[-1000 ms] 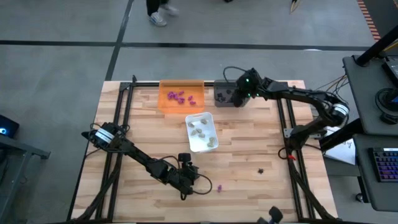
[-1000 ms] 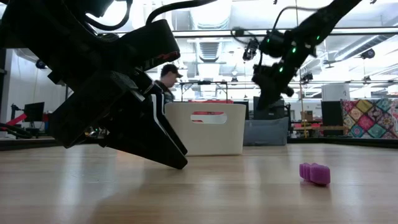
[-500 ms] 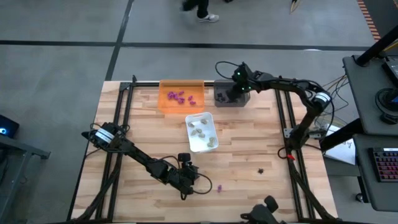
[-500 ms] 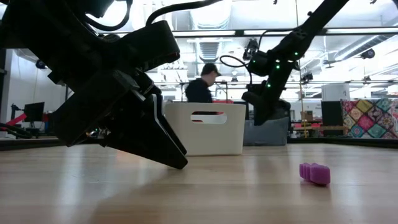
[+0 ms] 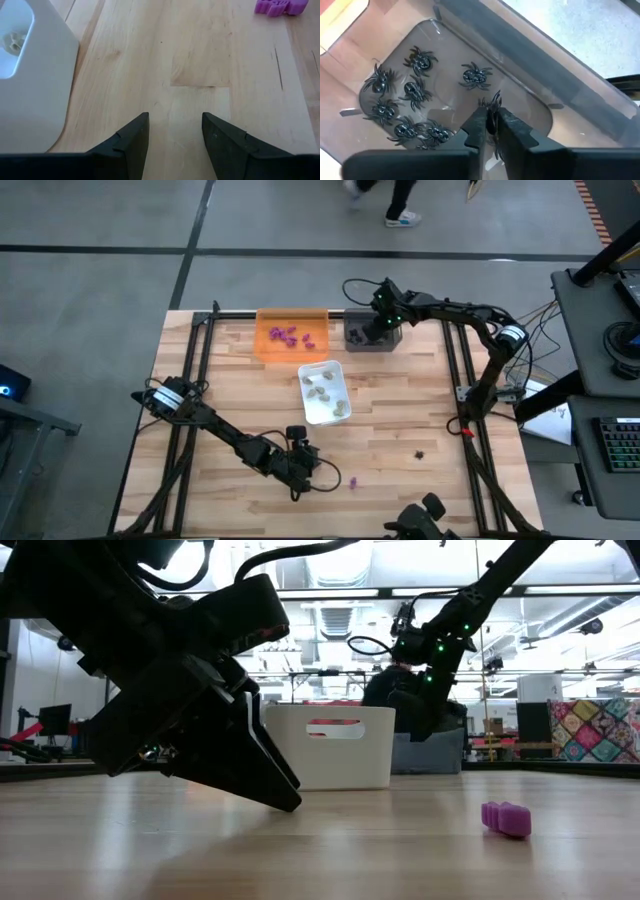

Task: Sort Halloween decoration
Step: Put the black spider toy into the black bin, then put the purple skeleton toy into the orange bin

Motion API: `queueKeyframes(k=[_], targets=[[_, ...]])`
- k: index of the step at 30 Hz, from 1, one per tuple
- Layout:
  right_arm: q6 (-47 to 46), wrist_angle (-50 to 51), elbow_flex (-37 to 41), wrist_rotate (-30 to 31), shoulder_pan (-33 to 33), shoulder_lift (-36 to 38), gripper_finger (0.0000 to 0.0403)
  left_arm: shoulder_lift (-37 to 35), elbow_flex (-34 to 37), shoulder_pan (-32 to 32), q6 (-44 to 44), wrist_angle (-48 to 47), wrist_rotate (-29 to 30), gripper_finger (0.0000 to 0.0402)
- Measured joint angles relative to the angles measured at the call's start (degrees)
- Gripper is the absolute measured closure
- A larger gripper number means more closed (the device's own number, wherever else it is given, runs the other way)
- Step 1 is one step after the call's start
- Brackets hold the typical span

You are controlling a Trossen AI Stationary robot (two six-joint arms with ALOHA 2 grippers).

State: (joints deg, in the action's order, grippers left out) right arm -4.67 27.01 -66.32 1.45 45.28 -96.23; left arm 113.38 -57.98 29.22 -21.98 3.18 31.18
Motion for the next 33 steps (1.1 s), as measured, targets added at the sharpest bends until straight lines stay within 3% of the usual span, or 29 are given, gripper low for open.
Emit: queueKeyframes(k=[14,23,33], targets=[[0.23,0.08,0.06,-0.02,0.00,0.58,0.0247,0.00,0.02,-0.07,0.00,-0.02,0.00,0.0236],[0.44,3.20,0.06,-0.20,-0.84,7.86,0.0253,0.00,0.01,-0.07,0.00,0.07,0.00,0.0236],[-2.13,19.22,0.08,-0.57,-9.29,21.92,0.0270,0.04,0.00,-0.09,0.00,0.92,-0.04,0.0236]])
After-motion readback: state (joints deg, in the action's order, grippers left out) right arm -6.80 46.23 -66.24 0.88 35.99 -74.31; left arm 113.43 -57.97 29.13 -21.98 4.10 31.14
